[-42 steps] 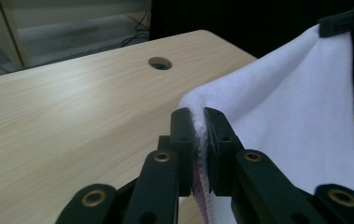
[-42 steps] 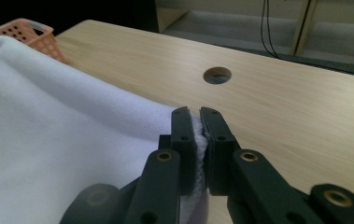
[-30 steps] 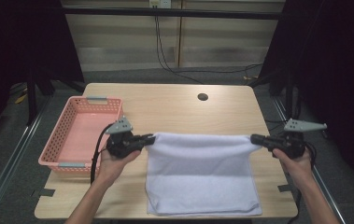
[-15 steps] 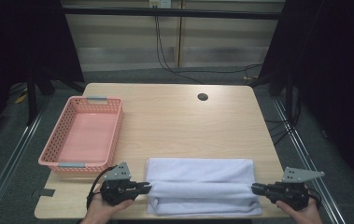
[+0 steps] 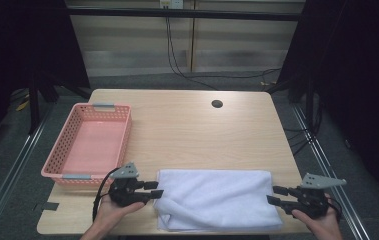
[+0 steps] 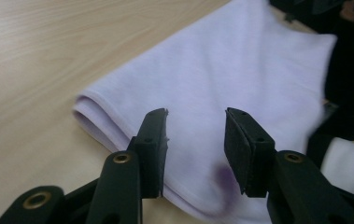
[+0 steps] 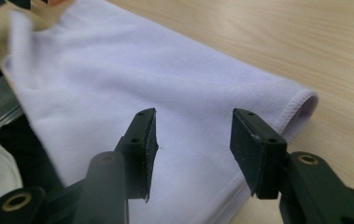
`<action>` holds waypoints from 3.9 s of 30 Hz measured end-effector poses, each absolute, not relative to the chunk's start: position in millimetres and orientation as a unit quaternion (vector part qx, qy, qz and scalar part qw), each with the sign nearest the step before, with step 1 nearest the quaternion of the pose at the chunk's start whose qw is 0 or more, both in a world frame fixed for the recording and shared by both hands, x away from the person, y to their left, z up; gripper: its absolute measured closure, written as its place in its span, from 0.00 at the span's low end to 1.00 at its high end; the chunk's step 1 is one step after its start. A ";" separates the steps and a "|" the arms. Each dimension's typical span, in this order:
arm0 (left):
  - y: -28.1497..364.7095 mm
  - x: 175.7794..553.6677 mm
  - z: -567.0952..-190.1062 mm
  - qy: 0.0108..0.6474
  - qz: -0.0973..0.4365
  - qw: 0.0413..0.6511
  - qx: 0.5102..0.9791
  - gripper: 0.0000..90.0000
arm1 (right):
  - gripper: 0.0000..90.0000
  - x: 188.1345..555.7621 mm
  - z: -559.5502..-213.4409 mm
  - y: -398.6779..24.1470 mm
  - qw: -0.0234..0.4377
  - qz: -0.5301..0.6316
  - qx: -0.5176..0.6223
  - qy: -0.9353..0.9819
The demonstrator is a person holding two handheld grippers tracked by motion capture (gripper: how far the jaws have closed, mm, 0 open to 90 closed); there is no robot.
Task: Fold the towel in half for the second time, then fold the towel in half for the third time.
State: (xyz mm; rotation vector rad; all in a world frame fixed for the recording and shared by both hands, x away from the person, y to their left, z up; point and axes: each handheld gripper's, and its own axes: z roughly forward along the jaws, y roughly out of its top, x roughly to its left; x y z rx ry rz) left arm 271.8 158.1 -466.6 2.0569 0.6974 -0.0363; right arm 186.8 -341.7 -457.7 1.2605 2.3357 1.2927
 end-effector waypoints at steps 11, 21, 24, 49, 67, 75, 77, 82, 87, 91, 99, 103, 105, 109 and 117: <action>130.8 299.0 -490.1 0.290 -0.015 0.408 0.865 0.68 | 0.55 221.5 -491.1 -318.1 0.099 0.345 0.438 0.824; 120.6 321.8 -499.2 0.300 -0.004 0.413 0.860 0.75 | 0.80 251.5 -493.4 -329.4 0.115 0.342 0.452 0.816; 116.7 331.1 -499.5 0.309 0.001 0.413 0.857 0.75 | 0.80 268.5 -494.6 -333.4 0.128 0.339 0.461 0.810; 133.0 354.4 -489.8 0.367 0.022 0.430 0.824 0.51 | 0.59 222.3 -460.7 -202.0 0.055 0.409 0.319 0.853; 140.6 355.0 -491.3 0.381 0.026 0.435 0.816 0.48 | 0.43 239.8 -497.6 -72.9 -0.008 0.403 0.212 0.890; 137.8 356.4 -495.8 0.386 0.024 0.423 0.820 0.46 | 0.49 226.0 -503.9 -72.4 0.063 0.403 0.173 0.897; 138.0 356.2 -497.0 0.387 0.020 0.421 0.820 0.45 | 0.51 225.1 -504.6 -72.6 0.074 0.401 0.162 0.898; 135.2 355.1 -499.8 0.382 0.027 0.413 0.826 0.42 | 0.68 227.9 -502.7 -73.6 0.085 0.395 0.167 0.900; 133.5 357.8 -502.5 0.383 0.022 0.410 0.827 0.39 | 0.80 234.3 -500.5 -76.2 0.066 0.397 0.203 0.893; 129.4 354.5 -502.7 0.370 0.018 0.410 0.834 0.39 | 0.85 236.5 -499.3 -78.4 0.053 0.402 0.219 0.887; 119.5 356.2 -505.8 0.356 0.013 0.424 0.833 0.58 | 0.87 238.0 -495.2 -83.1 0.030 0.415 0.228 0.880; 114.4 354.2 -504.3 0.343 0.009 0.422 0.839 0.83 | 0.87 240.1 -490.3 -86.6 0.021 0.425 0.234 0.874; 118.2 355.6 -503.1 0.358 -0.011 0.434 0.827 0.86 | 0.88 240.5 -485.4 -88.0 0.017 0.431 0.237 0.871; 126.1 356.2 -491.7 0.371 -0.021 0.468 0.802 0.88 | 0.88 241.4 -473.2 -92.3 0.014 0.450 0.249 0.857; 132.7 359.0 -458.4 0.381 -0.006 0.496 0.780 0.89 | 0.88 245.9 -443.9 -89.8 0.013 0.486 0.258 0.835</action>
